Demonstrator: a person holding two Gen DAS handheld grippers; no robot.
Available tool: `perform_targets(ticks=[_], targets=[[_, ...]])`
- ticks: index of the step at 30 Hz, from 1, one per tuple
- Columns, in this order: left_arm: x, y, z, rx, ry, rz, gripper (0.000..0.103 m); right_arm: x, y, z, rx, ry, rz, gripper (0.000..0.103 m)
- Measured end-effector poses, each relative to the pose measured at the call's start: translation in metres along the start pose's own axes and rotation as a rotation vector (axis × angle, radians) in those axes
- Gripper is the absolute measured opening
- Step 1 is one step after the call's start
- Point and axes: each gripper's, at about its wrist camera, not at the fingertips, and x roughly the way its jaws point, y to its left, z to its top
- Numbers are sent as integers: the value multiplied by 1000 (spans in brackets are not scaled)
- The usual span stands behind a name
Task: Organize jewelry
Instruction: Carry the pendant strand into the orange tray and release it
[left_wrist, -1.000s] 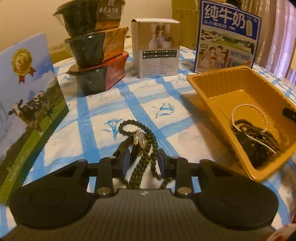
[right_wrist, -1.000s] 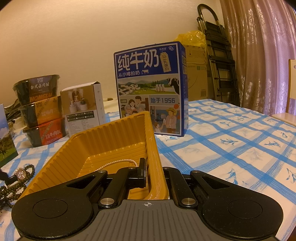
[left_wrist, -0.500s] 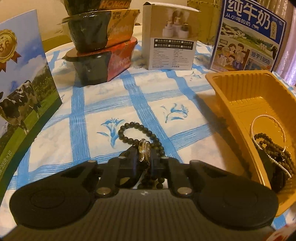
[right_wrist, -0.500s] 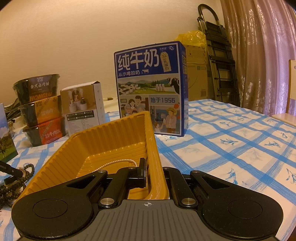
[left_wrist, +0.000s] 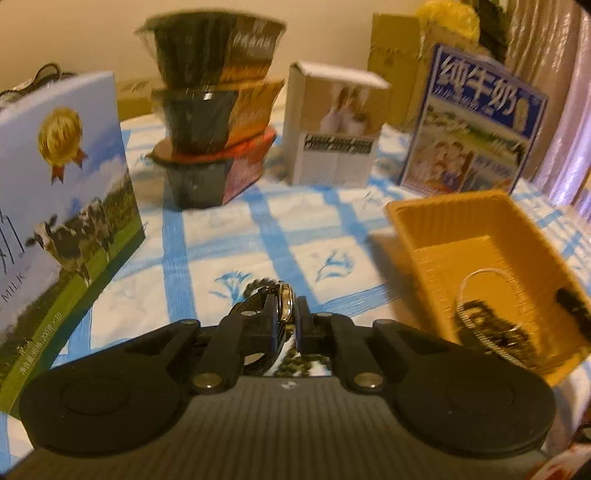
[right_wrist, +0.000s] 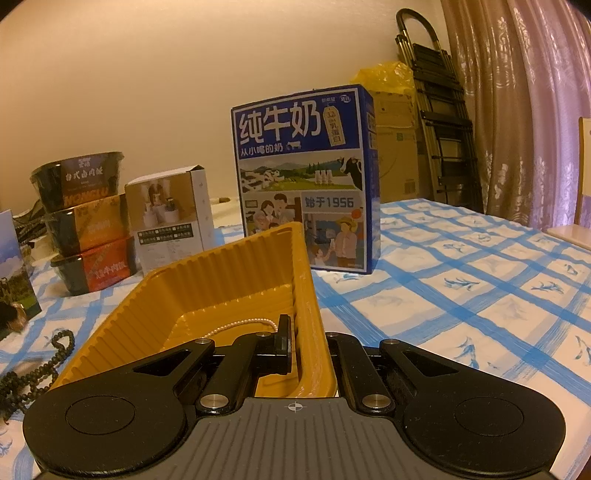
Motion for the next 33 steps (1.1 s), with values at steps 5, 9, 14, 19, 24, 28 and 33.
perform_targets(ticks=[5, 9, 14, 19, 24, 28, 33], targets=[[-26, -23, 8, 5, -47, -80, 8, 0, 4, 2, -5, -3, 2, 5], [-32, -52, 11, 6, -55, -179, 8, 0, 6, 3, -5, -5, 4, 5], [-25, -93, 10, 11, -47, -285, 8, -2, 9, 3, -14, -12, 10, 5], [2, -126, 7, 9, 14, -343, 8, -2, 7, 4, -10, -9, 13, 5], [24, -154, 1, 10, 53, -369, 8, -3, 7, 4, -9, -10, 16, 5], [40, -168, -3, 8, 76, -362, 8, -3, 7, 5, -8, -9, 17, 5], [49, -172, -3, -29, 73, -353, 9, -2, 6, 5, -2, 2, 11, 5]])
